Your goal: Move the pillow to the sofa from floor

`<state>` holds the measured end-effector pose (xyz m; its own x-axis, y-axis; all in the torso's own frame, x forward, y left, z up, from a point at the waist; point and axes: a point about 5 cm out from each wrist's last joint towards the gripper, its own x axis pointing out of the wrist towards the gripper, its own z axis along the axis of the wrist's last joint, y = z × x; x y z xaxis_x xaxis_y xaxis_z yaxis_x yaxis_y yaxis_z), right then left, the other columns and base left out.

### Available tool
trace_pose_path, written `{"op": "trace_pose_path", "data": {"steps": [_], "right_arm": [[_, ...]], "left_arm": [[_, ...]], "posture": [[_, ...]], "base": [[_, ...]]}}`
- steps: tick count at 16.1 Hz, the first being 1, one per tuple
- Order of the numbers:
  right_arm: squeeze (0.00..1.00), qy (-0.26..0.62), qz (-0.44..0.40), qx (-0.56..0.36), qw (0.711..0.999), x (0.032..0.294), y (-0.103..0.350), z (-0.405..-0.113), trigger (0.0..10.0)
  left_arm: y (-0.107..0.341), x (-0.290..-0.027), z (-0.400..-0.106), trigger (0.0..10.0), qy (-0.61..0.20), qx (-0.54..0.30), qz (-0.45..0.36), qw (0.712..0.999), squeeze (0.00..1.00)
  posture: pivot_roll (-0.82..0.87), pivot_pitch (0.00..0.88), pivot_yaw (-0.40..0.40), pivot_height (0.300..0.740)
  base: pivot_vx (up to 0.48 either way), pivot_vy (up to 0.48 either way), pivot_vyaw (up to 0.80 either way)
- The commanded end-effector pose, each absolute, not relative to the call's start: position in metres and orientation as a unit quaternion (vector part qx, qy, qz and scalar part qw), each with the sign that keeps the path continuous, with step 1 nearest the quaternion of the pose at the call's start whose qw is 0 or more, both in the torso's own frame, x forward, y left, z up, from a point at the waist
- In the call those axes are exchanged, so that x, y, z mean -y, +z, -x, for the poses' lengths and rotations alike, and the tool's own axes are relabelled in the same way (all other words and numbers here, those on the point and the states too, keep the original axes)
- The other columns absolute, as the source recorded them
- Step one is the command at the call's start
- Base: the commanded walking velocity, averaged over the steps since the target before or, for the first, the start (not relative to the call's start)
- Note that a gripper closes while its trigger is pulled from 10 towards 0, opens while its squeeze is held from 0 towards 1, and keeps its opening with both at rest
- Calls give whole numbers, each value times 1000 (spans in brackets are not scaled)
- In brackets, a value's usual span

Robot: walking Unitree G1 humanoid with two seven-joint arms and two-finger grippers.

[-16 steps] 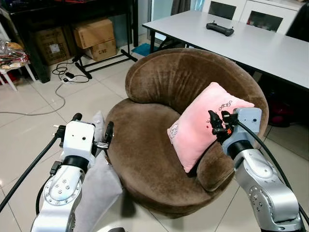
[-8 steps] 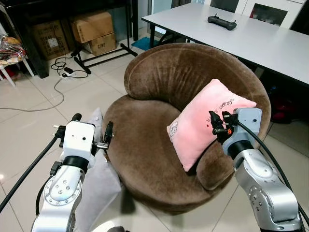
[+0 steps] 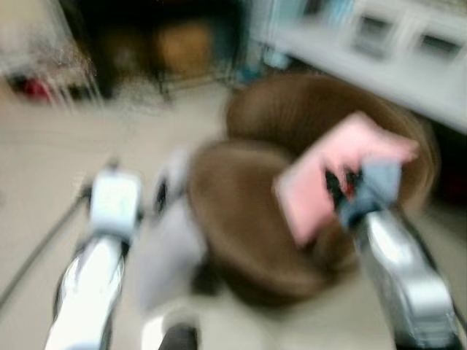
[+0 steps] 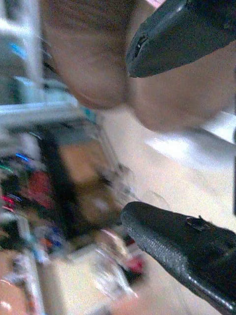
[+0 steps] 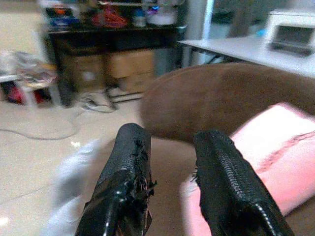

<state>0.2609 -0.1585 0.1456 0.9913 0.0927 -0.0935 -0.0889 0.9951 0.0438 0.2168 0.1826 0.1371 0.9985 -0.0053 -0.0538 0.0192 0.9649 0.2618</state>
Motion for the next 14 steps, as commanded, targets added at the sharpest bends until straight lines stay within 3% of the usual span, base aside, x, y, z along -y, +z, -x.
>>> {"op": "trace_pose_path", "data": {"steps": [1, 6, 14], "right_arm": [[0, 39, -12, -58, 997, 163, 143, -261, 10000], [0, 42, -7, -63, 997, 163, 143, -262, 10000], [0, 40, -22, -63, 997, 164, 141, -261, 10000]], "left_arm": [[149, -179, -224, 10000, -11, 0, -136, 991, 0], [148, -179, -223, 10000, -6, -4, -130, 991, 0], [148, -180, -224, 10000, -4, -6, -133, 991, 0]], "posture": [[56, 0, -39, 740], [55, 0, -45, 740], [55, 0, -45, 740]], "base": [[0, 0, 0], [0, 0, 0], [0, 342, 0]]}}
